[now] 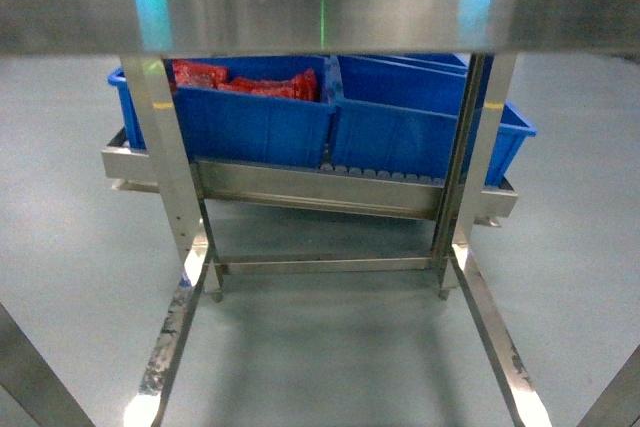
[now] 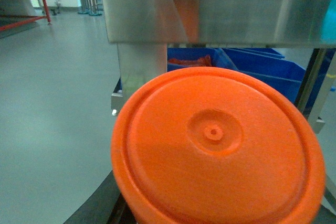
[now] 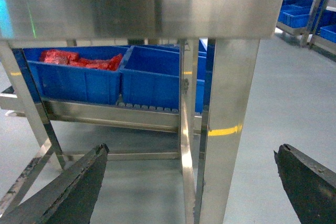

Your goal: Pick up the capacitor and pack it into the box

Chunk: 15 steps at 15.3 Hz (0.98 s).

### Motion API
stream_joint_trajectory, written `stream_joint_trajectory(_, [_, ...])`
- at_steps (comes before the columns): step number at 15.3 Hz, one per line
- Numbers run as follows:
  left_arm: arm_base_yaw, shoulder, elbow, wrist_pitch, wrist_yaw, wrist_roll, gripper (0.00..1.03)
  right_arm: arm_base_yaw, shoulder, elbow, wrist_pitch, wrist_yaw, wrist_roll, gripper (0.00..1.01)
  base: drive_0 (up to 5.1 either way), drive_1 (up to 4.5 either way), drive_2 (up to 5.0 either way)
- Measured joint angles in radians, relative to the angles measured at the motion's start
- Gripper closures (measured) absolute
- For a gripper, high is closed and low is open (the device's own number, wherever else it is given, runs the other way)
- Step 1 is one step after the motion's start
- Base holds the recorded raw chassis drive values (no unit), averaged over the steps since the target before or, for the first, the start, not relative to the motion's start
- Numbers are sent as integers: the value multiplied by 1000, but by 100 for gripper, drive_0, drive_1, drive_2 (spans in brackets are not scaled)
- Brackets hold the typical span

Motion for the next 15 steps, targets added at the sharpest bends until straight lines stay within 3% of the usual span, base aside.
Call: stream_joint_trajectory(15, [0,0,0,0,-1,0,59,0,0,0,0,0,0,3,0,0,0])
